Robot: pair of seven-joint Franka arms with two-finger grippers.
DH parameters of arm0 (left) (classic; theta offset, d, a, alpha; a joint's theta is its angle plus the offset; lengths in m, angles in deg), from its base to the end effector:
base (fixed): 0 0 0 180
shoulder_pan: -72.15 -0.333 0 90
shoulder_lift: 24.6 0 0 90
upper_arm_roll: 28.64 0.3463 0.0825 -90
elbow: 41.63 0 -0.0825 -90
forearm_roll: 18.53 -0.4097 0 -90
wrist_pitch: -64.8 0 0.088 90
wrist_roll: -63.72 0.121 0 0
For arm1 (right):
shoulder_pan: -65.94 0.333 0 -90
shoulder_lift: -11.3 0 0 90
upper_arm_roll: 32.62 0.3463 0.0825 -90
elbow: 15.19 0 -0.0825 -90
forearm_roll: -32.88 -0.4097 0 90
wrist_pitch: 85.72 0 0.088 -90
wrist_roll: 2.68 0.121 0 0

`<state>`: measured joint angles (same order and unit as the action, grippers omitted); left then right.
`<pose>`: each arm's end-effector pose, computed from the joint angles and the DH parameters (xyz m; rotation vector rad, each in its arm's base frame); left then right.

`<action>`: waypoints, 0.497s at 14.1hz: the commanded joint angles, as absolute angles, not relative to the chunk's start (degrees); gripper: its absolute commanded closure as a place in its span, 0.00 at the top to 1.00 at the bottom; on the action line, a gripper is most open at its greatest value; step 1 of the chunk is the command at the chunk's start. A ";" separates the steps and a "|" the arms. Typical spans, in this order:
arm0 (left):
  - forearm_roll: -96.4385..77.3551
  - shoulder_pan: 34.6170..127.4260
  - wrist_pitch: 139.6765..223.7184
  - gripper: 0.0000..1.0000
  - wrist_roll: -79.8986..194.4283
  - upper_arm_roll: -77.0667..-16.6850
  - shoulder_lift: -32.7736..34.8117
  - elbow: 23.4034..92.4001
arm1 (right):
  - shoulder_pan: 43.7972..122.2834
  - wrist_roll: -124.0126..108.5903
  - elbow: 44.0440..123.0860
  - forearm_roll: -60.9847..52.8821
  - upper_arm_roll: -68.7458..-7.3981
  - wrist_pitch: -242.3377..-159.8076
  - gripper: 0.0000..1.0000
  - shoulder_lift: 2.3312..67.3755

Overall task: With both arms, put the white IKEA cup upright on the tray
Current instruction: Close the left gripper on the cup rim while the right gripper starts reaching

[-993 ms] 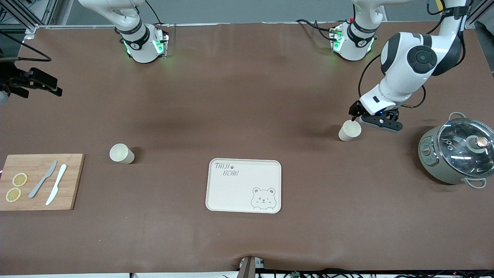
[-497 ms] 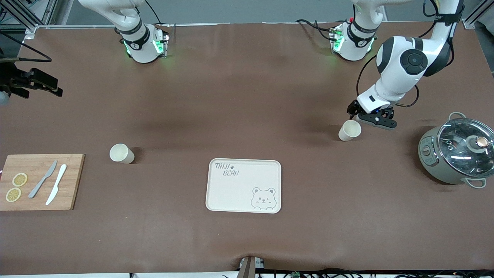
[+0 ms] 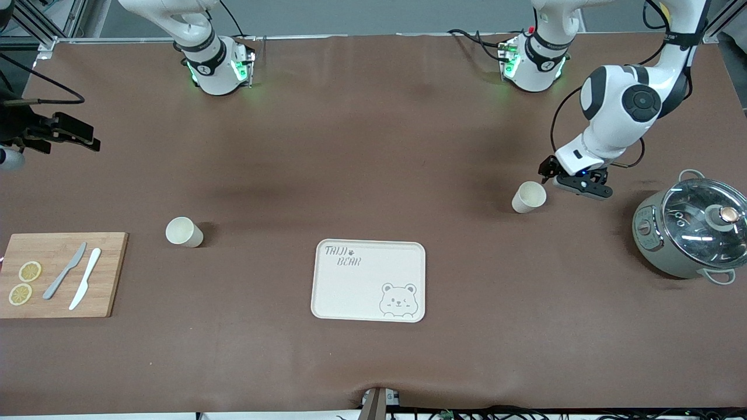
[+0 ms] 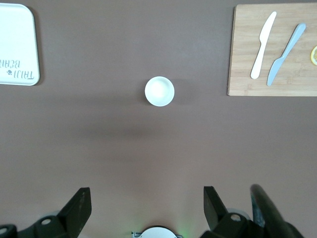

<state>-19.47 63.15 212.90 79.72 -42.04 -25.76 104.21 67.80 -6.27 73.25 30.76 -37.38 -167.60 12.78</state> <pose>0.4733 -0.0363 0.2785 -3.0674 0.5737 -0.0896 0.5707 -0.0234 0.6281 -3.0915 -0.0225 0.2137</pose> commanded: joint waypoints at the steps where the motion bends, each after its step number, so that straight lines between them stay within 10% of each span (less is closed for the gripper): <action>1: -19.76 62.65 217.97 1.00 80.33 -42.70 -21.98 104.26 | 66.21 -5.76 72.79 31.56 -36.49 -167.19 1.00 14.29; 7: -19.85 62.83 224.58 1.00 80.33 -42.79 -15.29 102.33 | 66.12 -5.75 72.87 31.48 -36.49 -167.19 1.00 16.48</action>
<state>-19.47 63.16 223.76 79.79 -42.28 -16.29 103.50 67.04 -6.27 73.26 30.77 -37.42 -167.61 15.90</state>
